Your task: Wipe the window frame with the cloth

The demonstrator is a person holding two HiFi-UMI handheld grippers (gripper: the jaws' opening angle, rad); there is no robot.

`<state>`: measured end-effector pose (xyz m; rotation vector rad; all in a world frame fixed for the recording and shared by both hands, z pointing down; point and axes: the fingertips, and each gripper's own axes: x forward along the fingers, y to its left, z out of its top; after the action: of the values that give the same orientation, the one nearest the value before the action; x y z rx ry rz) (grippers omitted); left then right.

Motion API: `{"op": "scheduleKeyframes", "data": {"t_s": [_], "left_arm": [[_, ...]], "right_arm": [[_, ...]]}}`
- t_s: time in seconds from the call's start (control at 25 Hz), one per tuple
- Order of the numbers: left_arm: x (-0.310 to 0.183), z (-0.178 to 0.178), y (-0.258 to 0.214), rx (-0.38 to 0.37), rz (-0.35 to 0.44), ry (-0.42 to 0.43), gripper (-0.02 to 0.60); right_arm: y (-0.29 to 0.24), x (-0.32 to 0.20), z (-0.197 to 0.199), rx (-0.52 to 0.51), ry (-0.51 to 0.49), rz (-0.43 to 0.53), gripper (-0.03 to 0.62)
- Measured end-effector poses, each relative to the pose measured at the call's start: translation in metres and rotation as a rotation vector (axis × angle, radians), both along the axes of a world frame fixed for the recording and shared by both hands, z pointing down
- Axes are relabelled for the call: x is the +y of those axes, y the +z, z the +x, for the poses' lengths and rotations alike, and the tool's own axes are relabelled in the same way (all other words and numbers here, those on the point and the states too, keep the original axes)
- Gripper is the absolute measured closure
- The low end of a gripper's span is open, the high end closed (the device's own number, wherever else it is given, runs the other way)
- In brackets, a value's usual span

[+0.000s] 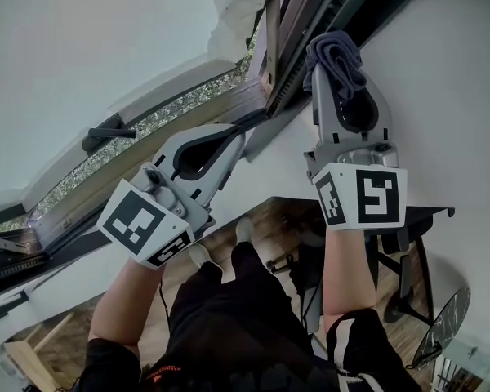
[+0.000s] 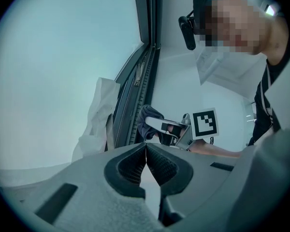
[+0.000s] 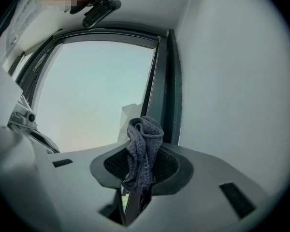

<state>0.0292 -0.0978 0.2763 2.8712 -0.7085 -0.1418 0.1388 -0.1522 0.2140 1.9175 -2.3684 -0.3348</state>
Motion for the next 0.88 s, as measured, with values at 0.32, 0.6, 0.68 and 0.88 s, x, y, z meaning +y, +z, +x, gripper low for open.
{"op": "scheduleKeyframes", "data": {"t_s": [0.32,0.6,0.68,0.88], "left_arm": [[0.000,0.002,0.019,-0.016,-0.032,-0.004,0.561],[-0.005,-0.003,0.032,-0.028,-0.052,-0.023,0.561],[-0.006,-0.004,0.036,-0.030,-0.058,-0.029,0.561],[-0.006,-0.003,0.051,-0.036,-0.088,-0.036,0.561]], "right_arm": [[0.054,-0.002,0.002,-0.012,-0.003,-0.103,0.491],[0.096,-0.003,0.004,-0.028,0.004,-0.174,0.491],[0.106,-0.003,0.005,-0.028,0.003,-0.190,0.491],[0.130,-0.004,0.005,-0.028,-0.002,-0.230,0.491]]}}
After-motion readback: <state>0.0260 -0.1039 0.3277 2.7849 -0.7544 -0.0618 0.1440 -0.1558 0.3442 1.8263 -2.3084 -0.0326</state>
